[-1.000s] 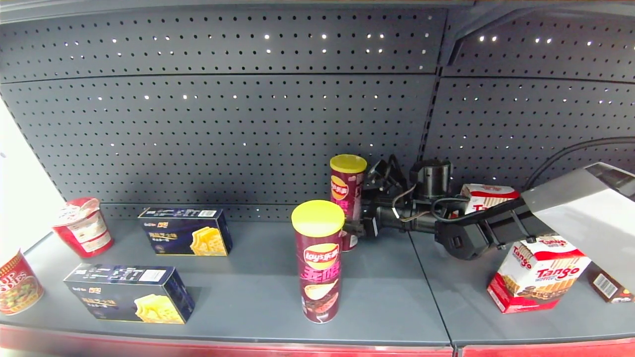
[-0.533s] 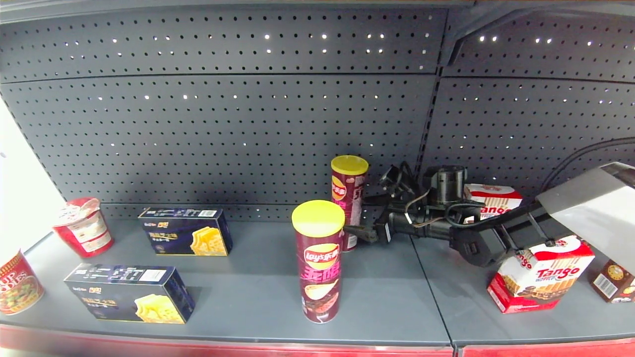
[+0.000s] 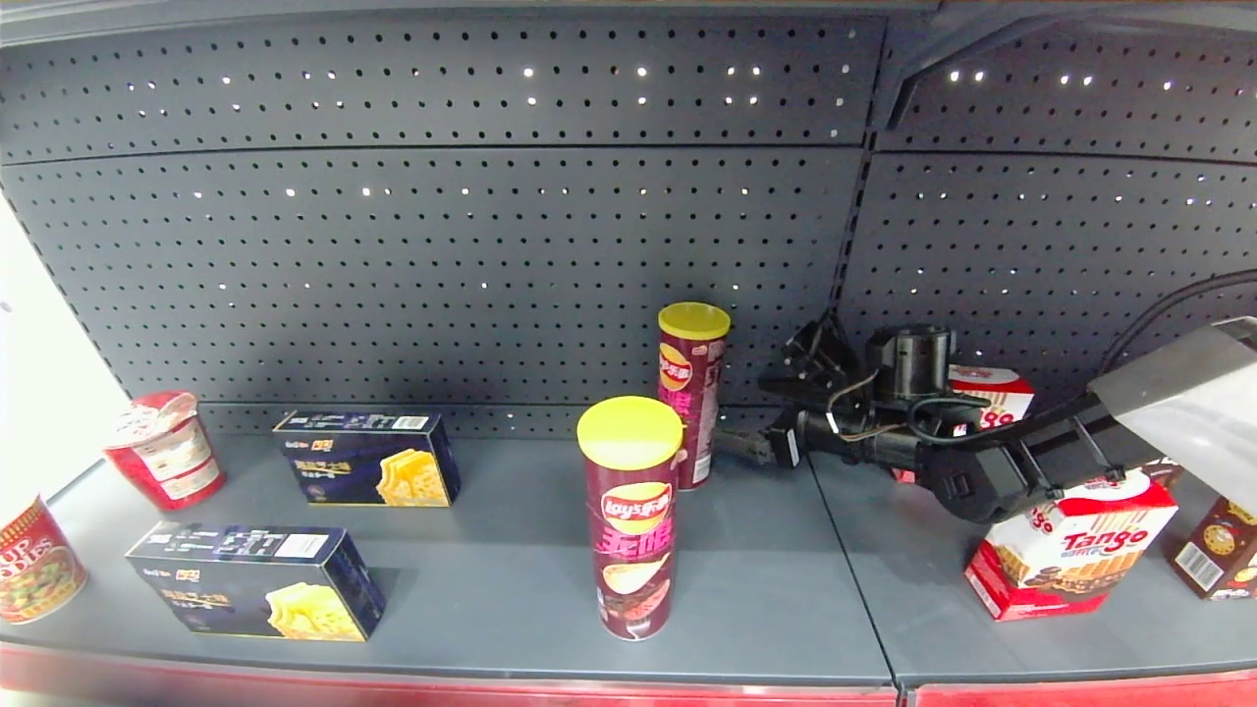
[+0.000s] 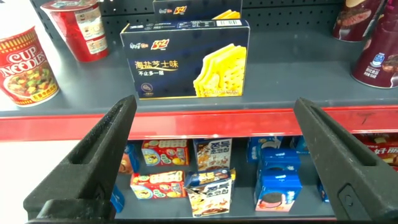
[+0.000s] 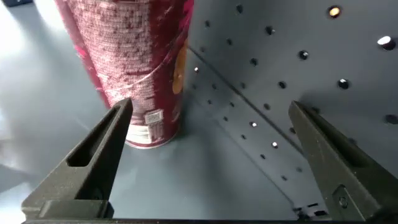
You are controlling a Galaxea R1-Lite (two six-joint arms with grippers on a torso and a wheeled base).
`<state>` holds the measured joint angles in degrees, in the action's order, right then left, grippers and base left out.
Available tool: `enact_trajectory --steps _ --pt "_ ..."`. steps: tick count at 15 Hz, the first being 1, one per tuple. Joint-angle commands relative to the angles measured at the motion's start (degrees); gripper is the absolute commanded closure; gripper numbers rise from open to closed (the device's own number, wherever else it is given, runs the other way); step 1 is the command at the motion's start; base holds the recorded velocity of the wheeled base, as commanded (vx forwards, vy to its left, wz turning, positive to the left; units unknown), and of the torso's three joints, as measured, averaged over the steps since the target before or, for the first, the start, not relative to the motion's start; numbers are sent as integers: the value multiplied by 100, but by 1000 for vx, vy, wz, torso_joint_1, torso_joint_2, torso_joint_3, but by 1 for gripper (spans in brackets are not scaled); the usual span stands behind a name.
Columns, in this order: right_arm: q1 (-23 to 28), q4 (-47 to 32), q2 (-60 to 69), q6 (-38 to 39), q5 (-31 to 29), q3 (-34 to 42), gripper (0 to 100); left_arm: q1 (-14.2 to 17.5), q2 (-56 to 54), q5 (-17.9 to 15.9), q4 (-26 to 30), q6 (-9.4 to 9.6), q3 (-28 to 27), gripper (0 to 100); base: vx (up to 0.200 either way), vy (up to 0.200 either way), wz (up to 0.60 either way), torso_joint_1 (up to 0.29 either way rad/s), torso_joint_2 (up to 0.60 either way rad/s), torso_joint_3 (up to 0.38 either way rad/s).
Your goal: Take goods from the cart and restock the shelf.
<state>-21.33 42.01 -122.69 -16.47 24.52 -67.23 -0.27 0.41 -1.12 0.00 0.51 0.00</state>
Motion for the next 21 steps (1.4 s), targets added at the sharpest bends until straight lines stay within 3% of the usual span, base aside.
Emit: enact_trajectory --steps 1,9,10,11,21 --pt "-20 53 96 12 9 79 0 0 11 -2 0 2 0 0 0 0 0 0 0 0" --pt "-714 238 122 206 -70 52 0 0 2 -2 0 2 0 0 0 0 0 0 0 0" --pt "-749 282 43 206 -281 17 0 0 11 -2 0 2 0 0 0 0 0 0 0 0" --pt "-811 299 -71 223 -869 -53 0 0 2 -2 0 2 0 0 0 0 0 0 0 0" --pt "-521 405 87 179 -1089 140 0 0 11 -2 0 2 0 0 0 0 0 0 0 0"
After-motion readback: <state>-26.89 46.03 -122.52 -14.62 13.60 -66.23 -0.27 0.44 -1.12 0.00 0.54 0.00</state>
